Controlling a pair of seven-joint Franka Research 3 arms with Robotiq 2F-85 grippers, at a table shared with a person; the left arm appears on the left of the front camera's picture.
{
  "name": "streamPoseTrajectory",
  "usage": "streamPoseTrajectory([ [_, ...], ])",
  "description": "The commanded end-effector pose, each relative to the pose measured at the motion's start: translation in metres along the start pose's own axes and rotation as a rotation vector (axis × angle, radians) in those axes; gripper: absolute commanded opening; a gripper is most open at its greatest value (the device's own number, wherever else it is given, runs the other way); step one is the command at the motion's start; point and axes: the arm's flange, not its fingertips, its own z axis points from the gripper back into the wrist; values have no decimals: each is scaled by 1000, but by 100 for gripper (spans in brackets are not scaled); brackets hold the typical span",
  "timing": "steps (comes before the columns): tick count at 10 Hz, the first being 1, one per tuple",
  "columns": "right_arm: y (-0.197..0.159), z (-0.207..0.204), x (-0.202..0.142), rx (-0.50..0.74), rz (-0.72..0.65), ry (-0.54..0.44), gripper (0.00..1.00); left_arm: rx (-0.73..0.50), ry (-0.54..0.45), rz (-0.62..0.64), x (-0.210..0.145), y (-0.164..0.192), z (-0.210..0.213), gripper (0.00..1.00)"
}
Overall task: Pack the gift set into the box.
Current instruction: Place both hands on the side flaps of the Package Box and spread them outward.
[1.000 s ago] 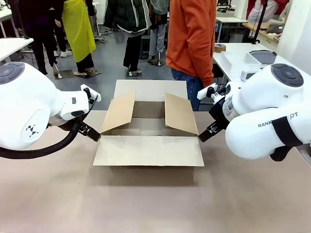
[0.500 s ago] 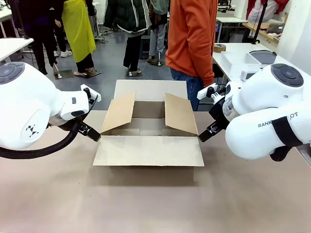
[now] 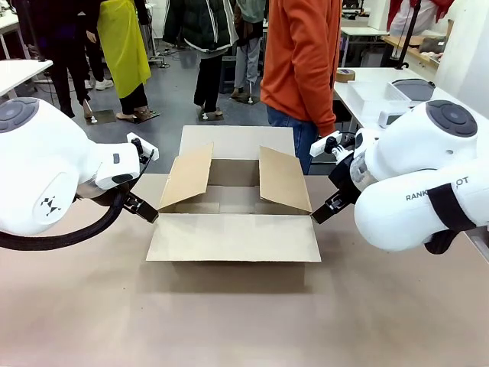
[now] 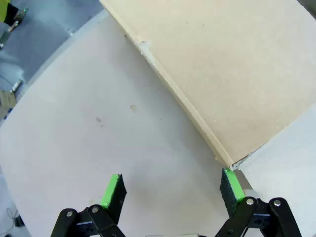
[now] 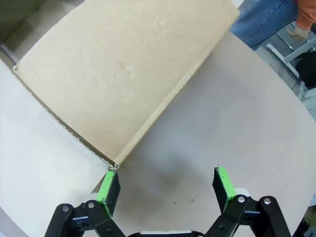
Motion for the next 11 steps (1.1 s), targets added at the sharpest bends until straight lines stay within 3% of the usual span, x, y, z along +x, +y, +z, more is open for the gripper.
streamPoseTrajectory([
  [1,0,0,0,0,-1,0,100,0,-1,0,0,0,0,100],
  [2,0,0,0,0,0,0,100,0,0,0,0,0,0,100],
  [4,-24,61,2,-8,10,44,100,-102,8,-167,-23,7,69,100],
  [5,-38,98,-2,7,-11,29,100,-99,-29,-151,-35,19,114,100],
  [6,-53,133,-12,32,-62,-47,100,-88,-121,-104,-50,28,149,100],
  [7,-76,162,-29,92,-187,-90,100,-113,-184,-61,-76,41,194,100],
  [9,-131,187,-70,340,-583,-152,100,-259,-199,208,-104,92,211,100],
  [10,-168,195,-104,471,-811,-196,100,-244,-165,501,-125,132,204,100],
  [11,-199,199,-144,639,-947,-288,100,-360,-210,636,-157,180,197,100],
])
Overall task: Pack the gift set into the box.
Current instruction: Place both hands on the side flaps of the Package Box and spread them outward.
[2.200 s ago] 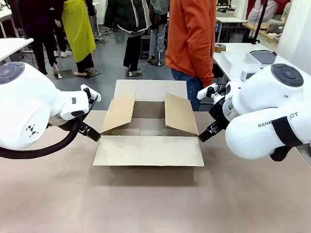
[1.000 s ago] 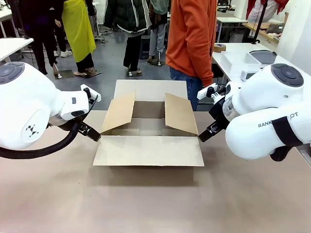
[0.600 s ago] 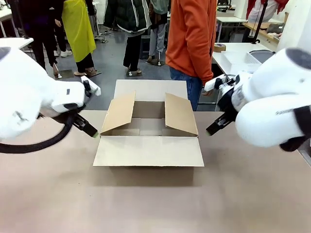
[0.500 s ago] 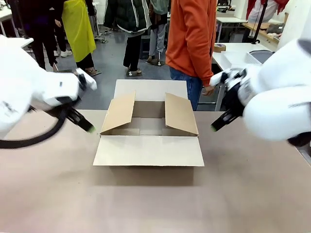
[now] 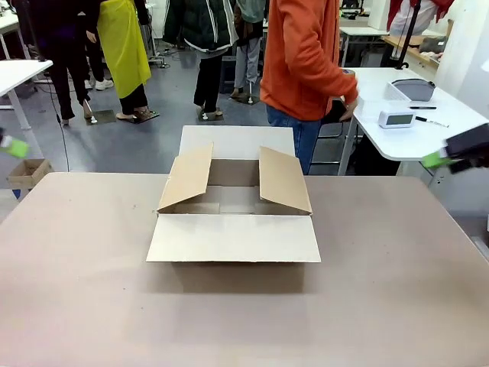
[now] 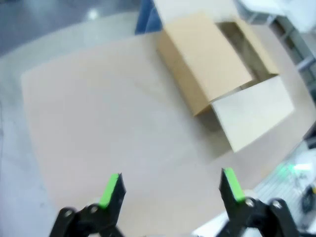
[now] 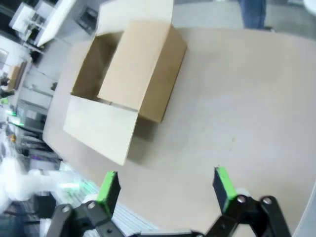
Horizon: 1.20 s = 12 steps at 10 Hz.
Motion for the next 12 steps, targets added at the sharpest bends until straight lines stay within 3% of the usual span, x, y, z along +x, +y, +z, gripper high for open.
streamPoseTrajectory([
  [1,-81,37,-18,375,-425,-201,100,-180,-128,356,-52,90,-15,100],
  [2,-128,50,-41,532,-551,-305,100,-333,-198,448,-77,130,-22,100],
  [4,-176,45,-72,552,-681,-361,100,-452,-350,576,-110,166,-35,100],
  [5,-183,37,-77,530,-702,-361,100,-469,-375,572,-108,175,-42,100],
  [6,-162,63,-89,406,-530,-254,100,-326,-240,562,-122,166,-14,100],
  [11,-165,56,-86,410,-567,-223,100,-330,-222,593,-120,167,-20,100],
  [12,-131,42,-68,305,-498,-179,100,-267,-184,531,-92,139,-16,100],
])
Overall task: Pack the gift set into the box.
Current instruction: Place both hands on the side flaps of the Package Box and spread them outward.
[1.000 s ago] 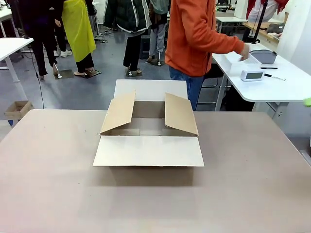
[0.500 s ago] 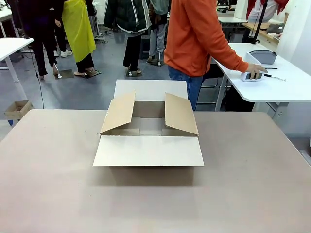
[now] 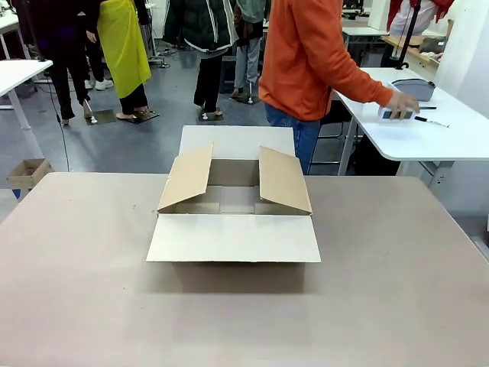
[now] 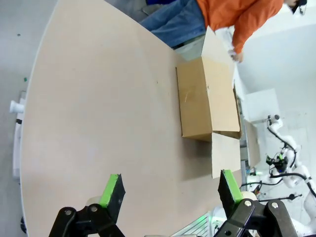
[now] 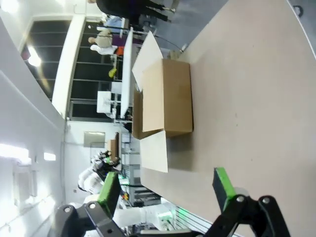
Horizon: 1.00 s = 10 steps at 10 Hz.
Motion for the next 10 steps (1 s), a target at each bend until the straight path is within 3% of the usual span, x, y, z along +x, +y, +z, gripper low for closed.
streamPoseTrajectory([
  [1,60,-54,-8,-143,150,17,100,84,35,-119,14,-66,-29,100],
  [3,133,-140,-31,-300,358,88,100,206,120,-264,18,-170,-92,100],
  [5,174,-228,-71,-377,517,183,100,293,205,-349,14,-243,-158,100],
  [7,189,-298,-124,-457,692,230,100,384,279,-367,6,-296,-228,100],
  [8,191,-318,-155,-466,763,202,100,483,316,-321,1,-317,-251,100],
  [9,183,-332,-175,-453,819,120,100,518,352,-336,-7,-329,-278,100],
  [10,174,-336,-192,-434,840,110,100,532,391,-342,-15,-338,-294,100],
])
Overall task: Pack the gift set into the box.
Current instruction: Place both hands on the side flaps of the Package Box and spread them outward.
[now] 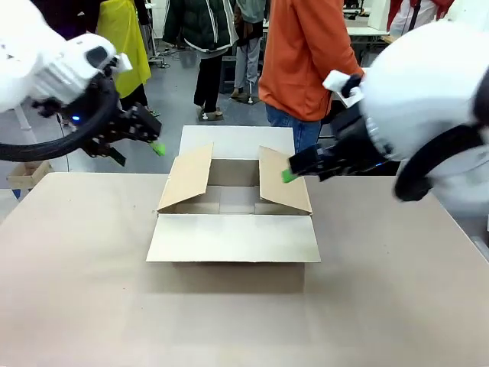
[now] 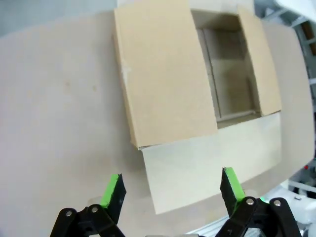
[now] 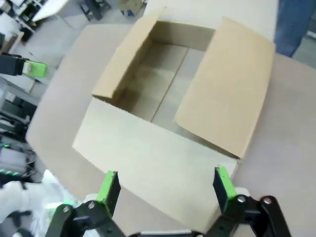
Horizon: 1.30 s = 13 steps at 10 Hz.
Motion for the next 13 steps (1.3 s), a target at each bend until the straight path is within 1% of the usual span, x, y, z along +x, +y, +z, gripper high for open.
streamPoseTrajectory([
  [1,-24,-5,-73,13,-16,-102,100,23,28,101,16,-21,-6,100],
  [2,-30,-1,-77,12,-29,-127,100,-13,97,112,12,-12,-10,100],
  [3,10,-10,-6,-7,-8,-42,100,21,23,34,7,-11,-10,100],
  [5,10,-10,-6,-7,-8,-42,100,21,23,34,7,-11,-10,100],
  [6,10,-10,-6,-7,-8,-42,100,8,53,65,11,-16,-17,100],
  [7,10,-10,-6,-7,-8,-42,100,-7,-10,-28,8,-38,-14,100],
  [8,10,-10,-6,-7,-8,-42,100,79,65,-69,33,-67,-19,100],
  [9,10,-10,-6,-7,-8,-42,100,205,103,-28,64,-96,-31,100],
  [10,10,-10,-6,-7,-8,-42,100,250,166,-74,86,-121,-51,100],
  [11,10,-10,-6,-7,-8,-42,100,291,215,-82,99,-133,-72,100],
  [13,10,-10,-6,-7,-8,-42,100,349,264,-8,126,-139,-115,100],
])
